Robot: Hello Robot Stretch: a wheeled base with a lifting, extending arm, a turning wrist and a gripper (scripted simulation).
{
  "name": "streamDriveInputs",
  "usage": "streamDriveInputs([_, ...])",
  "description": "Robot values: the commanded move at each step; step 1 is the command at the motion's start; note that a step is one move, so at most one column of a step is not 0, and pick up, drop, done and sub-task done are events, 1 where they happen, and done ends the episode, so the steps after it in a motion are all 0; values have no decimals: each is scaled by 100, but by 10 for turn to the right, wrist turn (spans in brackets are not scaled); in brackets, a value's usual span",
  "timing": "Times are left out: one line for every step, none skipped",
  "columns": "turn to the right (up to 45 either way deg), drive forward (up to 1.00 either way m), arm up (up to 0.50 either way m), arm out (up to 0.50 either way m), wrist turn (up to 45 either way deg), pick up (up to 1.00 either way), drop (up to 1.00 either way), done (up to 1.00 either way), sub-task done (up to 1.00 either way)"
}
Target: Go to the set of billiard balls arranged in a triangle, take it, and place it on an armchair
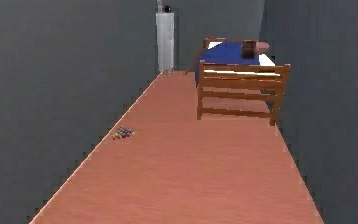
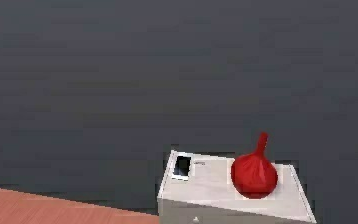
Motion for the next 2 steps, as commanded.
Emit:
streamDriveInputs([0, 100, 0, 0, 0, 0, 0, 0, 0])
streamDriveInputs([30, 0, 0, 0, 0, 0, 0, 0, 0])
